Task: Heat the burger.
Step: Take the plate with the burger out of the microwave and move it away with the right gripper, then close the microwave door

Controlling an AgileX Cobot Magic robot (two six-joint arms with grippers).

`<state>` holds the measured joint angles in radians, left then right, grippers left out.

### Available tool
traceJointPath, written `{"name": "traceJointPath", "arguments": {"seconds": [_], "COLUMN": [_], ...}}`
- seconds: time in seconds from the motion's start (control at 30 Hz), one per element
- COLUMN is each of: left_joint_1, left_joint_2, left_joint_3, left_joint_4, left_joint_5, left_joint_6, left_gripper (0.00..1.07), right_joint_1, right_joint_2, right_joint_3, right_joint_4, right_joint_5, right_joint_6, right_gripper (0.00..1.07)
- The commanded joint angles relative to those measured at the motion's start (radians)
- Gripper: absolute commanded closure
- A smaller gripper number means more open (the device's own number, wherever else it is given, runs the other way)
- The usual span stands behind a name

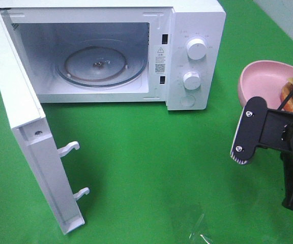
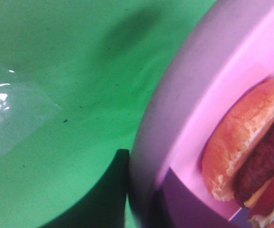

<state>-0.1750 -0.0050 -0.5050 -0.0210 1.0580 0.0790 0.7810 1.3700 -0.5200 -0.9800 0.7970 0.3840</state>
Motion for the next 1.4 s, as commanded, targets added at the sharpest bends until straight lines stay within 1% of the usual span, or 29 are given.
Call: {"name": "traceJointPath", "arguments": {"seconds": [0.03, 0.07, 0.13, 0.2, 0.37, 0.43, 0.47, 0.53, 0.57, 0.6, 0.63, 0.67, 0.7, 0.73, 0.77, 0.8, 0.87, 0.93, 0.97, 1.0, 1.03, 1.1, 1.2, 1.23, 1.27, 1.3, 1.33, 1.37, 1.4], "left_joint_1": [0.002, 0.002, 0.002, 0.002, 0.002, 0.002, 0.002, 0.002, 0.002, 0.002, 0.002, 0.002, 0.002, 0.002, 0.002, 0.002, 0.002, 0.002, 0.002, 0.002, 0.002, 0.002, 0.002, 0.002, 0.002, 0.002, 0.002, 0.002, 0.002], "left_joint_2": [-0.021, -0.021, -0.021, -0.021, -0.021, -0.021, -0.021, -0.021, -0.021, -0.021, -0.021, -0.021, -0.021, -0.021, -0.021, -0.021, -0.021, -0.021, -0.021, -0.021, -0.021, -0.021, -0.021, -0.021, -0.021, -0.021, -0.021, -0.021, -0.021], "left_joint_3": [0.002, 0.002, 0.002, 0.002, 0.002, 0.002, 0.002, 0.002, 0.002, 0.002, 0.002, 0.002, 0.002, 0.002, 0.002, 0.002, 0.002, 0.002, 0.002, 0.002, 0.002, 0.002, 0.002, 0.002, 0.002, 0.002, 0.002, 0.002, 0.002], "left_joint_4": [-0.004, -0.004, -0.004, -0.004, -0.004, -0.004, -0.004, -0.004, -0.004, -0.004, -0.004, -0.004, -0.004, -0.004, -0.004, -0.004, -0.004, -0.004, -0.004, -0.004, -0.004, -0.004, -0.004, -0.004, -0.004, -0.004, -0.004, -0.004, -0.004], "left_joint_5": [-0.015, -0.015, -0.015, -0.015, -0.015, -0.015, -0.015, -0.015, -0.015, -0.015, -0.015, -0.015, -0.015, -0.015, -0.015, -0.015, -0.015, -0.015, -0.015, -0.015, -0.015, -0.015, -0.015, -0.015, -0.015, -0.015, -0.015, -0.015, -0.015], "left_joint_6": [-0.001, -0.001, -0.001, -0.001, -0.001, -0.001, -0.001, -0.001, -0.001, -0.001, -0.001, -0.001, -0.001, -0.001, -0.001, -0.001, -0.001, -0.001, -0.001, -0.001, -0.001, -0.001, -0.001, -0.001, -0.001, -0.001, -0.001, -0.001, -0.001], "left_gripper": [1.07, 1.07, 1.07, 1.07, 1.07, 1.07, 1.07, 1.07, 1.07, 1.07, 1.07, 1.07, 1.07, 1.07, 1.07, 1.07, 1.07, 1.07, 1.07, 1.07, 1.07, 1.07, 1.07, 1.07, 1.07, 1.07, 1.07, 1.07, 1.07], "right_joint_1": [-0.115, -0.115, -0.176, -0.201, -0.221, -0.221, -0.221, -0.221, -0.221, -0.221, -0.221, -0.221, -0.221, -0.221, -0.221, -0.221, -0.221, -0.221, -0.221, -0.221, -0.221, -0.221, -0.221, -0.225, -0.225, -0.248, -0.248, -0.299, -0.299], "right_joint_2": [0.087, 0.087, 0.131, 0.166, 0.234, 0.261, 0.28, 0.287, 0.287, 0.287, 0.287, 0.287, 0.287, 0.287, 0.287, 0.287, 0.287, 0.287, 0.287, 0.287, 0.287, 0.287, 0.287, 0.287, 0.287, 0.287, 0.287, 0.286, 0.286], "right_joint_3": [-0.005, -0.005, -0.005, -0.005, -0.005, -0.005, -0.005, -0.005, -0.005, -0.005, -0.013, -0.013, -0.027, -0.027, -0.053, -0.053, -0.144, -0.172, -0.172, -0.225, -0.225, -0.345, -0.376, -0.43, -0.43, -0.485, -0.485, -0.537, -0.537], "right_joint_4": [-0.066, -0.066, -0.064, -0.064, -0.06, -0.058, -0.052, -0.049, -0.042, -0.042, -0.02, -0.02, 0.009, 0.009, 0.051, 0.051, 0.19, 0.229, 0.229, 0.303, 0.303, 0.451, 0.484, 0.524, 0.524, 0.567, 0.567, 0.624, 0.624], "right_joint_5": [-0.023, -0.023, -0.084, -0.102, -0.096, -0.097, -0.098, -0.099, -0.099, -0.099, -0.098, -0.098, -0.1, -0.1, -0.102, -0.102, -0.055, -0.035, -0.035, 0.006, 0.006, 0.078, 0.092, 0.113, 0.113, 0.13, 0.13, 0.15, 0.15], "right_joint_6": [0.043, 0.043, 0.024, 0.023, 0.046, 0.061, 0.076, 0.092, 0.094, 0.094, 0.094, 0.094, 0.089, 0.089, 0.083, 0.083, 0.056, 0.044, 0.044, 0.017, 0.017, -0.066, -0.091, -0.13, -0.13, -0.149, -0.149, -0.15, -0.15], "right_gripper": [1.07, 1.07, 1.07, 1.07, 1.07, 1.03, 0.98, 0.94, 0.85, 0.85, 0.74, 0.74, 0.65, 0.65, 0.56, 0.56, 0.49, 0.46, 0.46, 0.44, 0.44, 0.43, 0.43, 0.43, 0.43, 0.43, 0.43, 0.43, 0.43]}}
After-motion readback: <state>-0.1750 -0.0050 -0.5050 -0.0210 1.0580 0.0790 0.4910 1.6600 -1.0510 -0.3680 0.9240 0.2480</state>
